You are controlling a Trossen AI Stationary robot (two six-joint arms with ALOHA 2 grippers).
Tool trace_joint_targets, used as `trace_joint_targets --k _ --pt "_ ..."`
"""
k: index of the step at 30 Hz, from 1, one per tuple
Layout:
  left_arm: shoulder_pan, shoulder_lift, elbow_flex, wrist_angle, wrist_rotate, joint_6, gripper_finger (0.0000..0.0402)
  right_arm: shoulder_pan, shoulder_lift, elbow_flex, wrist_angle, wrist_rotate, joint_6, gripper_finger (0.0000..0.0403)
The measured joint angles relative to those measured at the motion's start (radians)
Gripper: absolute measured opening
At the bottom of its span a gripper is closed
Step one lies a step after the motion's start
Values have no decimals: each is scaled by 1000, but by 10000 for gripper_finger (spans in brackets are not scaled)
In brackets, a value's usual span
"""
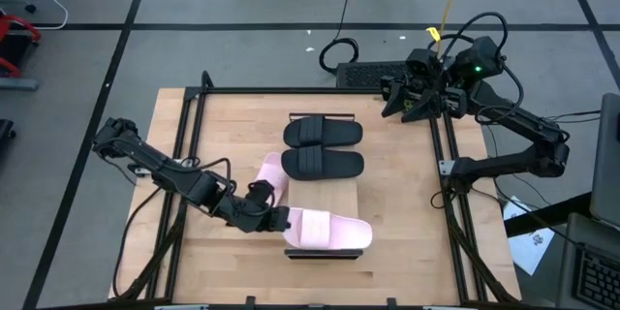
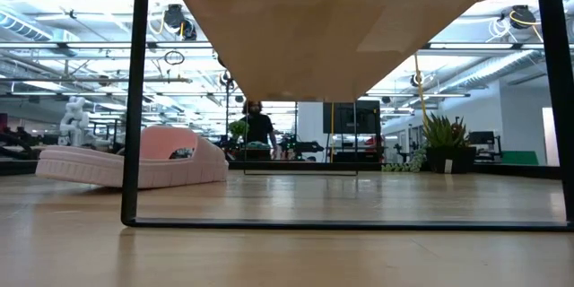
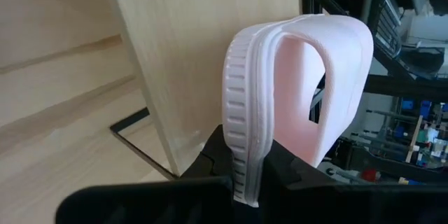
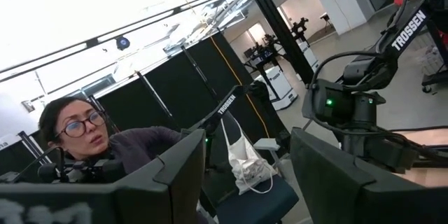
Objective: Pick and place slides into the shelf
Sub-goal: Put the left pink slide on the shelf
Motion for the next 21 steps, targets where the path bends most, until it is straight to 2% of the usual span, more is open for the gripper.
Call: trace_joint_targets --k 21 --pt "-8 -1 0 -99 60 -27 25 0 0 0 0 4 0 196"
